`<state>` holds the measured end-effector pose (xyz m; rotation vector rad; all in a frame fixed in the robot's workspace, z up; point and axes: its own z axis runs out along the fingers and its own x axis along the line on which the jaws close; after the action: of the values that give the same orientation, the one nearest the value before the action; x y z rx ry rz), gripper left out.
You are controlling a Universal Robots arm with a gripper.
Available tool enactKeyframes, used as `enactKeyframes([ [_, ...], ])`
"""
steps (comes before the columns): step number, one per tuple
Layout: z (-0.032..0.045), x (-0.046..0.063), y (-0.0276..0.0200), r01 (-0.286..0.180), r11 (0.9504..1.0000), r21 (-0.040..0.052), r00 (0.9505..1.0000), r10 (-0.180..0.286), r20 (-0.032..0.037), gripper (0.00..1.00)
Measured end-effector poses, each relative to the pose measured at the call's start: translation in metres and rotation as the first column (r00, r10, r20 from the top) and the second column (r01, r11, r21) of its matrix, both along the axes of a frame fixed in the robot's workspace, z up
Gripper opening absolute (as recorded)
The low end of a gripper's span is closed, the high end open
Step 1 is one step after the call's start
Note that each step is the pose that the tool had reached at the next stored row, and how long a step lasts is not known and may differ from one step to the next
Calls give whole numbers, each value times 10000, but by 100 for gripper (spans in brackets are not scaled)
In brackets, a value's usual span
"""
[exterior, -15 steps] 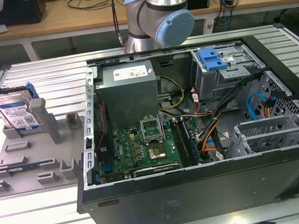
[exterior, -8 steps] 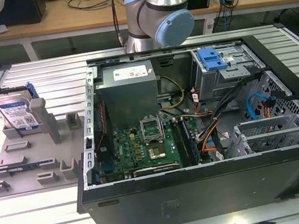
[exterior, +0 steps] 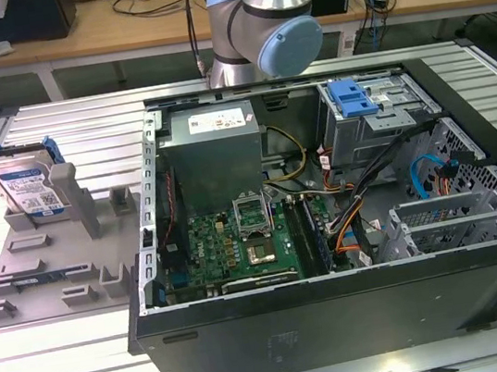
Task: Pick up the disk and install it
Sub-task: 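Pick up the disk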
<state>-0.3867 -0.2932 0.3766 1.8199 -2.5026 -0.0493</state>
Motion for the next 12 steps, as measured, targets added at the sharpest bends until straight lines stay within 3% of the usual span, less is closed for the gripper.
enactKeyframes([
  [5, -1, 0, 0, -1028, 9947, -28, 9947, 1028, 5, 42],
  [12, -2, 0, 0, -1305, 9914, -65, 9914, 1305, 6, 42],
])
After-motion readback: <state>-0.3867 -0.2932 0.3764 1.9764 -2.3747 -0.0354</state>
